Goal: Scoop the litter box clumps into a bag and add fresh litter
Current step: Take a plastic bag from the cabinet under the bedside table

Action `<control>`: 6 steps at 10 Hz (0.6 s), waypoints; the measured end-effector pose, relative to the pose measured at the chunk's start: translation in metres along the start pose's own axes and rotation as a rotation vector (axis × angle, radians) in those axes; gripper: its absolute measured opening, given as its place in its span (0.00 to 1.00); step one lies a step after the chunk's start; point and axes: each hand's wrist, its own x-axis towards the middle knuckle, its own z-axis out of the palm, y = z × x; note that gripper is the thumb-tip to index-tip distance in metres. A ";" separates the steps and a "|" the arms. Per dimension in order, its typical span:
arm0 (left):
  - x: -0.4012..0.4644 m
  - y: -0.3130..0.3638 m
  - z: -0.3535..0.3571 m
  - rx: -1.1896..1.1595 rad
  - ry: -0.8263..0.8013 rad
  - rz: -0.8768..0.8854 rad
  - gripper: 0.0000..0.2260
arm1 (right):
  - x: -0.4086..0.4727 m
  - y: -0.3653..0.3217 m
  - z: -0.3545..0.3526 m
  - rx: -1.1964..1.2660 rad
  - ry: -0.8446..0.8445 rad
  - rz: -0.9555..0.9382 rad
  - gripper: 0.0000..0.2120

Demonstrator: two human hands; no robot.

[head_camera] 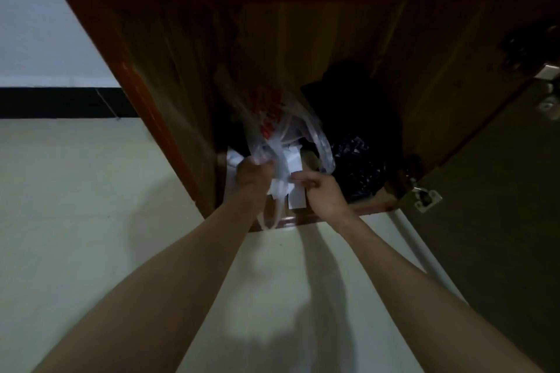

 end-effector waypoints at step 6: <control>-0.042 0.002 -0.043 0.041 0.122 0.068 0.14 | 0.003 -0.030 0.013 0.817 -0.088 0.459 0.12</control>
